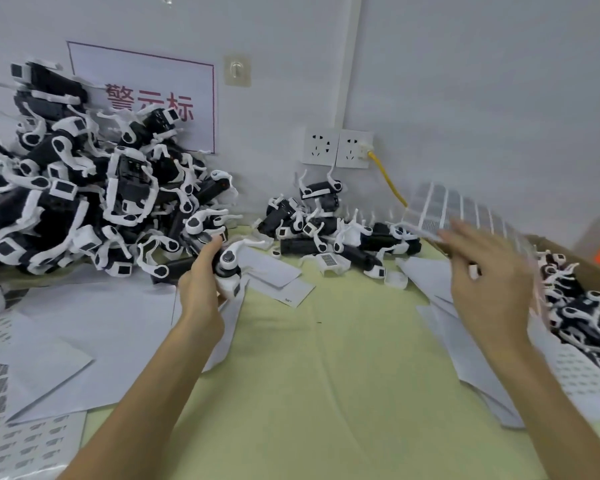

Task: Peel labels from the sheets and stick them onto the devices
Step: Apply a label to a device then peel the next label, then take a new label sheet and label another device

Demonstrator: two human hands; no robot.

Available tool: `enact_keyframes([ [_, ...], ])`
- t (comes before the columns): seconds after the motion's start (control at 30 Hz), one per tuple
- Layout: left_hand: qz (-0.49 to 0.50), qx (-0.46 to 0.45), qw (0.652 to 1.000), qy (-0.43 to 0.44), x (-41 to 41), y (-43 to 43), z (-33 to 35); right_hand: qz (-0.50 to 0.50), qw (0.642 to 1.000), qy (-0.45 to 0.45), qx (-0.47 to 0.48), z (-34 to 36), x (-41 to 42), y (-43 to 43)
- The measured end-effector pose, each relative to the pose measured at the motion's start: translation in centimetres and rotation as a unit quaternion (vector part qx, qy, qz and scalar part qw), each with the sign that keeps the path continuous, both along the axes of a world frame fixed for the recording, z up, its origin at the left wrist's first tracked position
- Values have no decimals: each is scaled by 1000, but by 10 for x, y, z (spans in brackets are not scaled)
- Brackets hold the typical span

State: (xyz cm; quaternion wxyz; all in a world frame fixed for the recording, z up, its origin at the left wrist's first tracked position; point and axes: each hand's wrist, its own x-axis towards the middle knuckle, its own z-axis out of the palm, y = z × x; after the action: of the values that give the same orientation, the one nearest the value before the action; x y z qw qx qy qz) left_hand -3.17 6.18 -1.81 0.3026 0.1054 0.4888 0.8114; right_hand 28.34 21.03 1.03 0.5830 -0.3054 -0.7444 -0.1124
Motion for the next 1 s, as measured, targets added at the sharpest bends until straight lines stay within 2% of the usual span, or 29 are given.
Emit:
enact_keyframes([
  [0.07, 5, -2, 1000, -2, 1, 0, 0, -59, 986, -104, -114, -25, 2, 1],
  [0.1, 7, -2, 1000, -2, 1, 0, 0, -74, 967, -164, -181, -35, 2, 1],
  [0.13, 8, -1, 1000, -3, 1, 0, 0, -73, 937, -219, -261, -43, 1, 1],
  [0.2, 4, 3, 1000, -4, 0, 0, 0, -37, 854, -314, -413, -43, -3, 0],
  [0.23, 0, 5, 1000, -4, 0, -1, 0, -25, 820, -350, -452, -37, -6, 1],
  [0.27, -1, 6, 1000, -5, -1, -1, 0, -24, 807, -368, -460, -29, -12, 3],
  [0.3, 0, 6, 1000, -6, -1, -1, 0, -24, 817, -361, -450, -21, -21, 4],
  [0.33, 1, 5, 1000, -7, -1, -1, 0, -8, 844, -320, -430, -14, -33, 3],
  [0.4, -3, 7, 1000, -11, -1, -2, 0, 82, 891, -200, -399, -7, -70, -5],
  [0.47, -8, 7, 1000, -20, -1, -2, 0, 159, 887, -168, -399, -8, -115, -14],
  [0.6, 6, -3, 999, -39, -5, -2, -1, 157, 869, -286, -372, -33, -190, -8],
  [0.77, 22, 15, 999, -47, -11, -2, -2, 110, 813, -412, -397, -53, -222, 17],
  [0.9, 63, 33, 996, -53, -14, -5, 4, 43, 822, -423, -379, -54, -221, 19],
  [0.97, 87, 39, 994, -50, -16, -9, 9, 16, 847, -417, -330, -55, -220, 10],
  [1.0, 101, 39, 993, -47, -17, -11, 12, 54, 868, -393, -300, -55, -220, 1],
])
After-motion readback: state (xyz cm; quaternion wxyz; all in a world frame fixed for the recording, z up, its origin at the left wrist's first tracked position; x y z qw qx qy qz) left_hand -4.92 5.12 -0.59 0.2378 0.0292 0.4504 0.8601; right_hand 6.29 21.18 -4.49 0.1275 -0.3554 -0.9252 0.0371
